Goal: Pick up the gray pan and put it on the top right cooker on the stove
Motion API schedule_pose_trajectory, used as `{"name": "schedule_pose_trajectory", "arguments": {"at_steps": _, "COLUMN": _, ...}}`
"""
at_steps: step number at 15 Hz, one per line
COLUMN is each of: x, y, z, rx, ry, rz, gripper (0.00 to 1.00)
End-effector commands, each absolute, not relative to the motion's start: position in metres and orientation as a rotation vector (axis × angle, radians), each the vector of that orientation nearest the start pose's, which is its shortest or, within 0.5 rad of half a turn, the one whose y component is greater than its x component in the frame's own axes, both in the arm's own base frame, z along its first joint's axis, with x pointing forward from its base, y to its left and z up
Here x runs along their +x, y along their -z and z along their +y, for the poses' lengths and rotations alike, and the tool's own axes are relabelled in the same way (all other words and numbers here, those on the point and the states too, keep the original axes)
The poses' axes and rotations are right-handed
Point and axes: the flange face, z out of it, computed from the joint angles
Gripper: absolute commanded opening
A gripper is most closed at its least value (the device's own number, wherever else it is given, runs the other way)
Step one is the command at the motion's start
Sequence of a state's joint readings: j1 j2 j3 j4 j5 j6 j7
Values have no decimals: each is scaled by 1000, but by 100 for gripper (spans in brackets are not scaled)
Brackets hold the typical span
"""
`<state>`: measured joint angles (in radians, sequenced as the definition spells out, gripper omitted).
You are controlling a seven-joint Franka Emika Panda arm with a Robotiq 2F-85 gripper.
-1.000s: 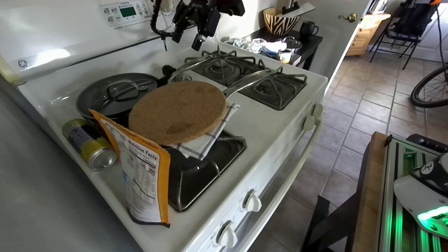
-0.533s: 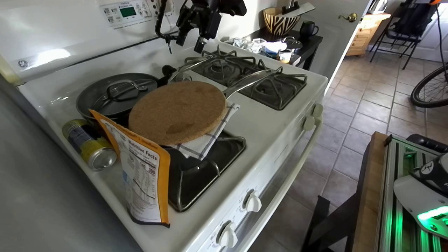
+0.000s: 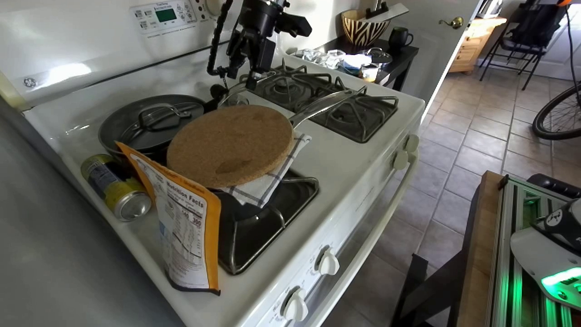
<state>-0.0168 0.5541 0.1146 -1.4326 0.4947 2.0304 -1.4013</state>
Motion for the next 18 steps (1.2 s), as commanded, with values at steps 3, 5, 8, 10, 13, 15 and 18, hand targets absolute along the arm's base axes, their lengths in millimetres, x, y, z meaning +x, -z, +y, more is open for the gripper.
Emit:
{"name": "schedule_pose_trajectory", "arguments": {"at_steps": 3, "x": 723, "y": -366, "z": 106, "rx": -2205, "ry": 408, "rz": -1621, "gripper": 100}}
{"name": "schedule_pose_trajectory", "arguments": {"at_steps": 5, "x": 725, "y": -360, "z": 109, "rx": -2216, "ry": 380, "rz": -1616, "gripper": 100}}
{"name": "schedule_pose_trajectory", "arguments": {"at_steps": 8, "x": 725, "y": -353, "z": 106, "rx": -2247, "ry": 322, "rz": -1603, "gripper": 100}}
{"name": "schedule_pose_trajectory", "arguments": {"at_steps": 10, "x": 725, "y": -352, "z": 106, "rx": -2262, "ry": 296, "rz": -1596, "gripper": 100}}
{"name": "schedule_pose_trajectory", "arguments": {"at_steps": 13, "x": 724, "y": -355, "z": 108, "rx": -2267, "ry": 290, "rz": -1604, "gripper": 90}}
{"name": "schedule_pose_trajectory", "arguments": {"at_steps": 15, "x": 724, "y": -359, "z": 110, "rx": -2265, "ry": 301, "rz": -1611, "gripper": 82}}
{"name": "schedule_pose_trajectory", "arguments": {"at_steps": 18, "x": 724, "y": -364, "z": 113, "rx": -2268, "ry": 306, "rz": -1614, "gripper": 82}}
